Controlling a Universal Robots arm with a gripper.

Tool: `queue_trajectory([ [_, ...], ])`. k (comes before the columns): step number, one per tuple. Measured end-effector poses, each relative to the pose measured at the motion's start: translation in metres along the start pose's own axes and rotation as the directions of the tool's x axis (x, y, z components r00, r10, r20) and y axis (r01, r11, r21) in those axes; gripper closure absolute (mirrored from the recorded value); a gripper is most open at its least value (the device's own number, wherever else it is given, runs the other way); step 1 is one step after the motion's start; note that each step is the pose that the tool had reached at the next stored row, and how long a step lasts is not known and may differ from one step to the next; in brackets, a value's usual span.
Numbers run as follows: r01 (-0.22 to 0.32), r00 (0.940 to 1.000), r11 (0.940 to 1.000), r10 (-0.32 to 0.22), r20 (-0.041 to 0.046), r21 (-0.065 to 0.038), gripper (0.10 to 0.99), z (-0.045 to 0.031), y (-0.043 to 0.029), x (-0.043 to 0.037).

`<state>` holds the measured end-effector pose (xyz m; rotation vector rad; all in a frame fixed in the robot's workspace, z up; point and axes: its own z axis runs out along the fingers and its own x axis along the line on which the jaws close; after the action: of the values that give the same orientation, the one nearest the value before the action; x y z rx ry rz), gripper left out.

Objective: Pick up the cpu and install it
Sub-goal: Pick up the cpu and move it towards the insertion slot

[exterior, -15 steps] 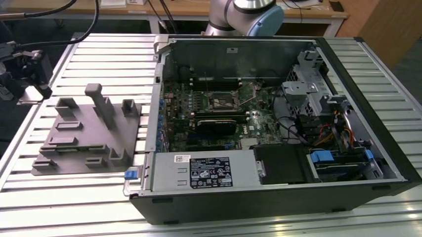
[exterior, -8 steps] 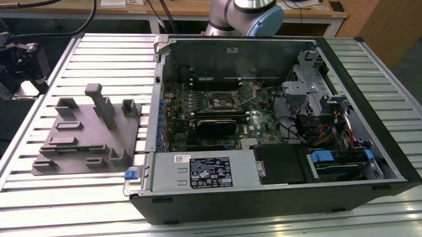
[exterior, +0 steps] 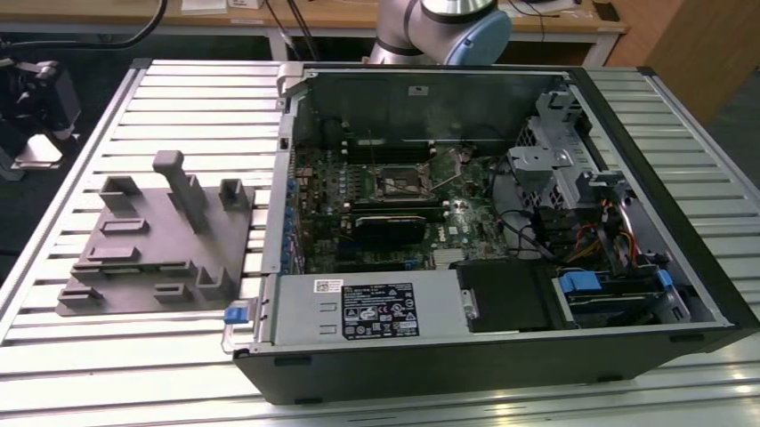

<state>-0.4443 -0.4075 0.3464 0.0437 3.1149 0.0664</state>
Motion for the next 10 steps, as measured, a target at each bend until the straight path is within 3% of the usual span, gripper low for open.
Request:
queue_trajectory([
  [10,0.000,1.0000,1.0000,0.000,0.0000,0.000,0.545,-0.0219,0.0012,-0.0005],
])
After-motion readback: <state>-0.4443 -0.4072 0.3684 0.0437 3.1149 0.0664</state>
